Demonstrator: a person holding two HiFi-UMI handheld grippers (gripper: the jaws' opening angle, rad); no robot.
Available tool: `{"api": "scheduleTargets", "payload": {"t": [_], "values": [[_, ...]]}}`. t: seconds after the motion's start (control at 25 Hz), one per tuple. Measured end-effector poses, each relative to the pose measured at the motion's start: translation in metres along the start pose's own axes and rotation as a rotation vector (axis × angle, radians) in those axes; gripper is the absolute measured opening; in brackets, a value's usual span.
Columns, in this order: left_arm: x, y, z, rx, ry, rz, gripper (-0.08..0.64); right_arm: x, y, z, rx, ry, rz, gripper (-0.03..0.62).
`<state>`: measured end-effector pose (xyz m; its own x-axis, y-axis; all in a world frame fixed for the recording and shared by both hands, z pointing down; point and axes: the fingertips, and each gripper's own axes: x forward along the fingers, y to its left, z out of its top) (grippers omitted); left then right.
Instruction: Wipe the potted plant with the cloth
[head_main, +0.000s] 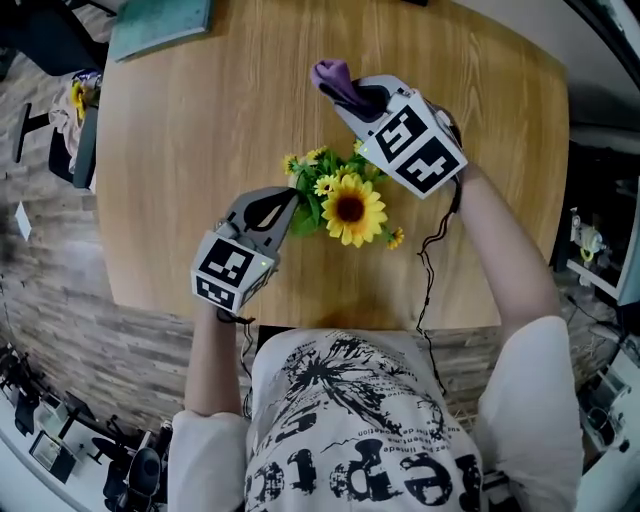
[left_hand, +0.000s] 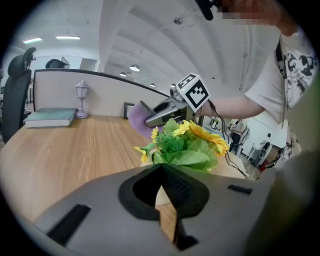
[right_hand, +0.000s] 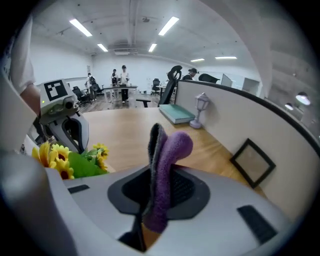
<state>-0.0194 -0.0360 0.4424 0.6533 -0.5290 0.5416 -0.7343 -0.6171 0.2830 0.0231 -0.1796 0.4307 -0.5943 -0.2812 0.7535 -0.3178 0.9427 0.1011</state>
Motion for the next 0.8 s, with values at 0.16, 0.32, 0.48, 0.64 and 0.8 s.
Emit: {"api": "scheduleTargets", "payload": {"t": [0.16, 0.32, 0.48, 0.64, 0.8], "values": [[0.002, 0.002, 0.003, -0.003, -0.007, 0.007, 0.003, 0.019, 0.029, -0.009, -0.024, 0.028, 0.123, 0.075], [0.003, 0.007, 0.003, 0.000, 0.014, 0.000, 0.003, 0.033, 0.048, -0.025, -0.027, 0.070, 0.219, 0.075], [0.001, 0.010, 0.005, 0.008, -0.003, 0.018, 0.003, 0.034, 0.060, -0.028, -0.038, 0.093, 0.291, 0.074], [0.013, 0.011, 0.012, 0.006, -0.022, 0.014, 0.003, 0.033, 0.073, -0.030, -0.114, 0.115, 0.387, 0.074], [0.021, 0.011, 0.017, -0.007, -0.028, 0.006, 0.002, 0.031, 0.077, -0.035, -0.146, 0.135, 0.440, 0.072]]}}
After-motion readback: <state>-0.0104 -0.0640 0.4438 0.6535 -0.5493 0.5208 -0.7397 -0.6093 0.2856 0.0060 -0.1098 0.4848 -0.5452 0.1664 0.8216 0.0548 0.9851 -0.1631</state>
